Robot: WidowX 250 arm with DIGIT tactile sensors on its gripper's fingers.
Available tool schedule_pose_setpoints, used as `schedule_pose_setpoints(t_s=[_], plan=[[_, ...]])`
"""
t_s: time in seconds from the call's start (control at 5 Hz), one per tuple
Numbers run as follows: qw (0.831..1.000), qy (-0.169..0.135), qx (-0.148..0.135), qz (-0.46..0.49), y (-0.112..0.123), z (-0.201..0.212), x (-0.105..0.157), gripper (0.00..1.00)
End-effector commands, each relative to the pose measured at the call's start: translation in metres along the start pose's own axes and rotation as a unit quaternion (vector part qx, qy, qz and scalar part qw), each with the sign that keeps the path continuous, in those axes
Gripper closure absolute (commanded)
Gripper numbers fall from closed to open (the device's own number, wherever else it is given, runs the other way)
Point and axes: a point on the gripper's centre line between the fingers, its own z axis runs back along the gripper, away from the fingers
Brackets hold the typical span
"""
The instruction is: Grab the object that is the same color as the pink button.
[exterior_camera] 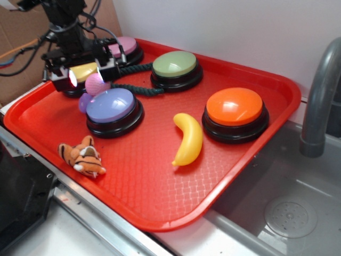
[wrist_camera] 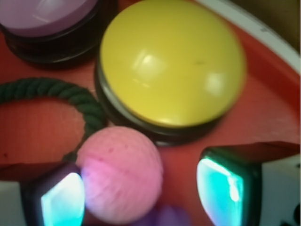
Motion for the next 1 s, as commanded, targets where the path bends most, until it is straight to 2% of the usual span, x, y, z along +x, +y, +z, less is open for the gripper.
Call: schedule_pose_setpoints(t_s=[0.0,0.2,0.4,0.6,0.8], plan=[[1.0,-0.017,-0.025,0.004,-0.002,-0.004,-0.005,1.0],[0.999,-0.025,-0.025,-0.011,-0.002,0.003,-0.006,1.0],[0.994,-0.017,-0.034,-0.098,-0.006,0.027,-0.004,1.0],[0.974,0.024,-0.025,-0.225,-0.011,0.064,-0.011,1.0],[0.943,0.049,-0.053,-0.324,-0.017,0.089,-0.028,1.0]])
